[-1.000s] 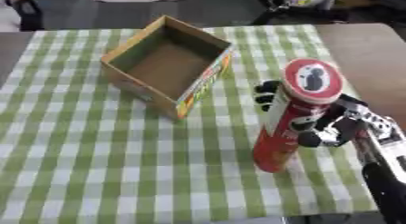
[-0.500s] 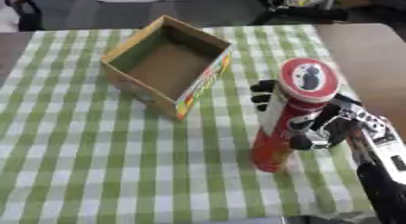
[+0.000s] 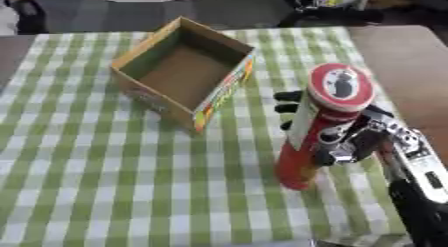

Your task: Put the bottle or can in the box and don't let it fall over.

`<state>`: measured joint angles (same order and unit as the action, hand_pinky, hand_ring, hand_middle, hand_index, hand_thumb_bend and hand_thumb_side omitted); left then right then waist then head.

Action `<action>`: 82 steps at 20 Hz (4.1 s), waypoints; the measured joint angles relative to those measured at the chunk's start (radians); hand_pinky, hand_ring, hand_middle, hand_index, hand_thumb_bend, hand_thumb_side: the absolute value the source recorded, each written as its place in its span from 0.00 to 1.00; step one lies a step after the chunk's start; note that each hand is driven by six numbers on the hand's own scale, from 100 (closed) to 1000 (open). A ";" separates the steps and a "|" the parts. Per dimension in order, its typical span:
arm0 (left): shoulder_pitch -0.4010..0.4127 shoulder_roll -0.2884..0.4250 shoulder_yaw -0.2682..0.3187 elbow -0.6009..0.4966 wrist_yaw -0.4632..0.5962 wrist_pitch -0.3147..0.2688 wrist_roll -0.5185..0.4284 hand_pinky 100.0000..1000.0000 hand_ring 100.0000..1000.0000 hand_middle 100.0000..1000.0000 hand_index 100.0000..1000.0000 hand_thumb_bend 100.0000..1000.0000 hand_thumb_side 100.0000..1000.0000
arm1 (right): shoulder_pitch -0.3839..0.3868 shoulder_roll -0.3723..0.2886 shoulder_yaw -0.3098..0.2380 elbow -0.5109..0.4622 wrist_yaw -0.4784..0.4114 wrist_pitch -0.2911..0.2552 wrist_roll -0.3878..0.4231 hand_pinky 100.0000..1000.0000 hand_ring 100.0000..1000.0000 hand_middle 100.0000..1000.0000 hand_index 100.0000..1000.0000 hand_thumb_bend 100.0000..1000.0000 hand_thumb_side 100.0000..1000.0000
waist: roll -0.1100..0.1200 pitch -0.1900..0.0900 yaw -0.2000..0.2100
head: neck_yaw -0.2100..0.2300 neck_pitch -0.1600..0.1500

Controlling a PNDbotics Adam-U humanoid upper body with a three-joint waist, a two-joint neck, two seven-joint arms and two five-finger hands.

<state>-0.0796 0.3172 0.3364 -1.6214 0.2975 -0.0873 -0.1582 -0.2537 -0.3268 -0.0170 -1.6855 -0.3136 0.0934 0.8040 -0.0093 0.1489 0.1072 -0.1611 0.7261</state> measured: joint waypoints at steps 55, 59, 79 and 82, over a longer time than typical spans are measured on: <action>0.000 0.000 0.000 0.000 0.000 0.000 -0.002 1.00 1.00 1.00 0.76 0.10 0.74 | -0.072 -0.010 -0.001 0.012 -0.044 -0.147 -0.353 0.16 0.34 0.75 0.21 0.31 0.00 | 0.000 0.004 0.001 | 0.000 -0.008; 0.000 0.000 0.000 0.000 0.000 0.000 -0.001 1.00 1.00 1.00 0.76 0.10 0.74 | -0.121 -0.025 -0.001 0.029 -0.055 -0.152 -0.355 0.17 0.34 0.75 0.21 0.31 0.00 | 0.000 0.004 0.001 | -0.001 -0.009; 0.000 0.000 0.000 0.001 0.000 -0.005 -0.005 1.00 1.00 1.00 0.75 0.09 0.74 | -0.584 -0.018 0.013 0.327 -0.098 -0.121 -0.424 0.17 0.33 0.68 0.20 0.30 0.00 | -0.003 0.004 0.025 | -0.026 -0.016; -0.001 0.000 -0.002 0.001 0.000 -0.006 -0.005 1.00 1.00 1.00 0.75 0.09 0.74 | -0.655 0.004 0.000 0.386 -0.077 -0.128 -0.448 0.17 0.33 0.68 0.20 0.30 0.00 | -0.002 0.004 0.031 | -0.031 -0.017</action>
<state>-0.0808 0.3170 0.3345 -1.6200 0.2976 -0.0928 -0.1635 -0.9090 -0.3228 -0.0165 -1.2994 -0.3904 -0.0348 0.3560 -0.0111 0.1533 0.1383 -0.1920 0.7088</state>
